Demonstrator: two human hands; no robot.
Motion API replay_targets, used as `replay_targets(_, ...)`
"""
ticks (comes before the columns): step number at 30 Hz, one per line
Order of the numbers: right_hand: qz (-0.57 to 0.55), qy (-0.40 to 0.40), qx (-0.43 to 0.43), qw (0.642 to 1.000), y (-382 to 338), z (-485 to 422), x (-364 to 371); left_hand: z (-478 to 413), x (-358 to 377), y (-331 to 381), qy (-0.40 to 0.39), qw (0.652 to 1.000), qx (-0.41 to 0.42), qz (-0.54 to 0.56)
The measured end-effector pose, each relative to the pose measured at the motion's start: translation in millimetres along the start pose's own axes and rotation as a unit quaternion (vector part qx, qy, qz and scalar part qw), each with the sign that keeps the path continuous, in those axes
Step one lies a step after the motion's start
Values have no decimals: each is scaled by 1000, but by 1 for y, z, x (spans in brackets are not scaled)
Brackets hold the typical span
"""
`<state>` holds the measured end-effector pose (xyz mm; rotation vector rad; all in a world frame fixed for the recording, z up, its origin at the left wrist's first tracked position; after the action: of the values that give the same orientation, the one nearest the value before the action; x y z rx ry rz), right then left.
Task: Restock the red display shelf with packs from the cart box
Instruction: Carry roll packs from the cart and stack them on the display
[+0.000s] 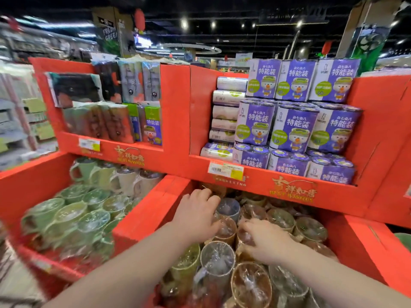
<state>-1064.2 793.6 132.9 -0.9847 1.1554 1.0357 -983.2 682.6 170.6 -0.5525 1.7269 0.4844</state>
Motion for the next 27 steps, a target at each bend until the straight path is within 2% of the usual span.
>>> replay_targets(6, 6, 31, -42, 999, -70, -10, -5, 53, -19, -69, 16, 997, -65, 22)
replay_targets(12, -12, 86, -133, 987, -195, -35, -26, 161, -12, -186, -23, 983, -180, 3)
replay_targets(19, -52, 99, -243, 964, -375, -46, -31, 318, 5, -306, -92, 946, -309, -22)
replay_targets(27, -74, 55, -332, 939, -531, -53, 12, 458, 37, -383, -165, 896, -413, -7)
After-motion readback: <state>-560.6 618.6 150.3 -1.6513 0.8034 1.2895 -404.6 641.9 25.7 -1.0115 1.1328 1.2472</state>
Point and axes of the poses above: each hand's wrist, its own z-axis away from the middle knuckle, its own x-axis out of the palm, y = z × x, the point moved 8 cm from there along -z, towards the middle knuckle, and after that the axes turned 14 degrees about -x, right-handed, at the moved point
